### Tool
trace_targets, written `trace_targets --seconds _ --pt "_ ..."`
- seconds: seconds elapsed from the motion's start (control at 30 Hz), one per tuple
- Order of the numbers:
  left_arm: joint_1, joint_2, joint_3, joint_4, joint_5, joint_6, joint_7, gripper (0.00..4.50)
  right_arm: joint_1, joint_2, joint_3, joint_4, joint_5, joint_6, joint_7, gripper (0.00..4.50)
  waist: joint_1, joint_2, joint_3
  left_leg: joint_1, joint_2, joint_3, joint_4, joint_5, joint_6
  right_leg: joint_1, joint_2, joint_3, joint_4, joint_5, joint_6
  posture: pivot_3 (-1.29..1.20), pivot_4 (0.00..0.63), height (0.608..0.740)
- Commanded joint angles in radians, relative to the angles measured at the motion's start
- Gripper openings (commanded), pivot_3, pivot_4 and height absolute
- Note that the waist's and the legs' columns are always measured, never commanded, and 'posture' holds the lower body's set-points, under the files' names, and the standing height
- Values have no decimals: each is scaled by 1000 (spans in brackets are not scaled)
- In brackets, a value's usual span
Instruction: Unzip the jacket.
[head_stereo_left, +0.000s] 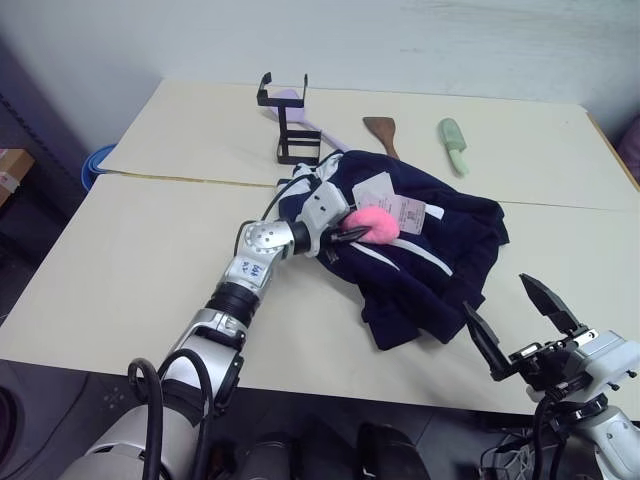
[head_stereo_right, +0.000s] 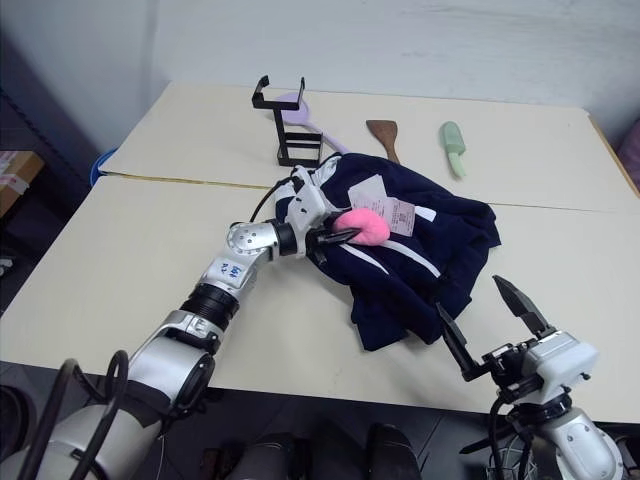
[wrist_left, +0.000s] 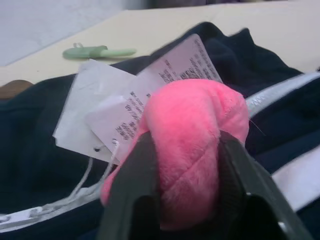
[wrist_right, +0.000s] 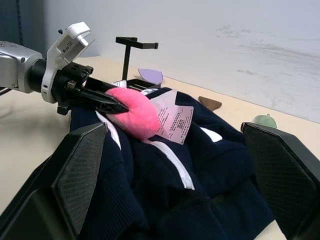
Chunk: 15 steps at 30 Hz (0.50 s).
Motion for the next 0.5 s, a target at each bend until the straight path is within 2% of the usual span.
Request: trace_targets --seconds 0.03,0.1,0.2,0.37,0.43,0.5 --pt "51 21 143 -116 -116 33 48 295 -16 -28 30 -41 47 -9 59 4500 -4 0 0 0 0 0 0 0 0 0 0 0 0 0 0 0 150 740" --pt "107 43 234 -214 -172 46 107 12 -42 -101 78 -36 10 -24 157 4500 -19 0 0 0 1 0 0 0 0 0 -1 0 0 0 0 0 150 740" --pt "263 130 391 -412 -233 102 215 12 -139 -149 168 -29 0 -16 222 4500 -41 -3 1 1 2 0 0 0 0 0 -5 1 1 0 0 0 150 740" --pt "532 286 598 -607 -192 203 428 12 -248 -166 253 30 -3 1 279 4500 -48 -3 1 1 2 -6 0 1 -3 1 -6 1 2 -1 -1 0 150 740" --pt "604 317 626 -648 -222 253 420 12 -257 -167 256 51 6 6 290 4500 -35 -4 1 1 2 -9 0 1 -3 2 -7 1 1 -1 -1 0 150 740" --pt "682 369 609 -650 -153 183 397 12 -260 -165 254 78 18 13 297 4500 -17 -5 0 1 0 -11 1 0 -1 4 -8 -1 0 -1 -1 0 150 740"
